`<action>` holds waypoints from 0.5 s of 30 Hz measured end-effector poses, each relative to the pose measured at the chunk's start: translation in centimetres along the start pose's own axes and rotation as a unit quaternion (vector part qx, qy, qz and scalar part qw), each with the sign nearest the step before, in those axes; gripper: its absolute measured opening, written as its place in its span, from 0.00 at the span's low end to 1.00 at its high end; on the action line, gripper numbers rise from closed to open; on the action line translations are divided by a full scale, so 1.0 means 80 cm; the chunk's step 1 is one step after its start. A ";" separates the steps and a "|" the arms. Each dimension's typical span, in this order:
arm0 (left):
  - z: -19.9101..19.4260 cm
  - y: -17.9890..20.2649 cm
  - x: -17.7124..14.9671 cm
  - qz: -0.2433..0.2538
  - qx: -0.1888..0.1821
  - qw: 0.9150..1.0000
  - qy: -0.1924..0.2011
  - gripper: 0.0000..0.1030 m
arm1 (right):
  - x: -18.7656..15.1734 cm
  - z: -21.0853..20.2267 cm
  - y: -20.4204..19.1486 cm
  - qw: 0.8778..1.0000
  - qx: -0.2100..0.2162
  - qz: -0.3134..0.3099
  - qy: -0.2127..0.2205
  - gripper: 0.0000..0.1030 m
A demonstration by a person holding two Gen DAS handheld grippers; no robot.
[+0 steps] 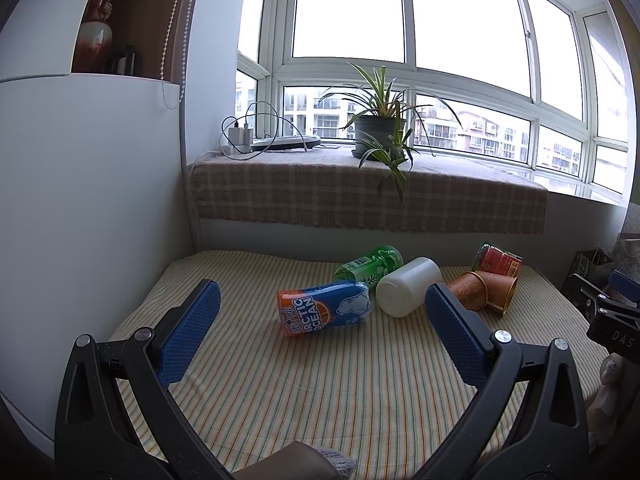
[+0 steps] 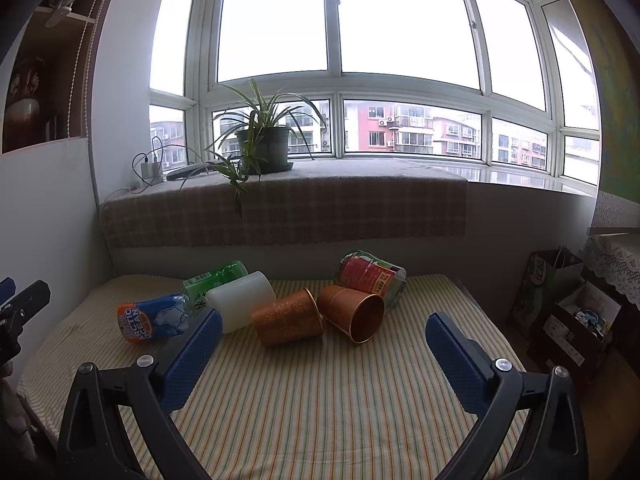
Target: Flip cup upright
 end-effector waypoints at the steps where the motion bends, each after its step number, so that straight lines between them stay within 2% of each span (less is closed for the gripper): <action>1: 0.001 0.000 0.000 0.000 0.000 1.000 0.000 1.00 | 0.000 0.000 0.000 1.000 0.000 0.000 0.000 1.00; 15: 0.002 -0.001 0.002 0.001 0.001 1.000 0.000 1.00 | -0.004 0.003 0.002 1.000 0.002 0.005 -0.005 1.00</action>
Point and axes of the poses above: each gripper's, at about its wrist camera, not at the fingertips, and z roughly the way its jaws point, y to its right, x to its top, the point moved 4 cm from there along z, roughly the way its jaws point
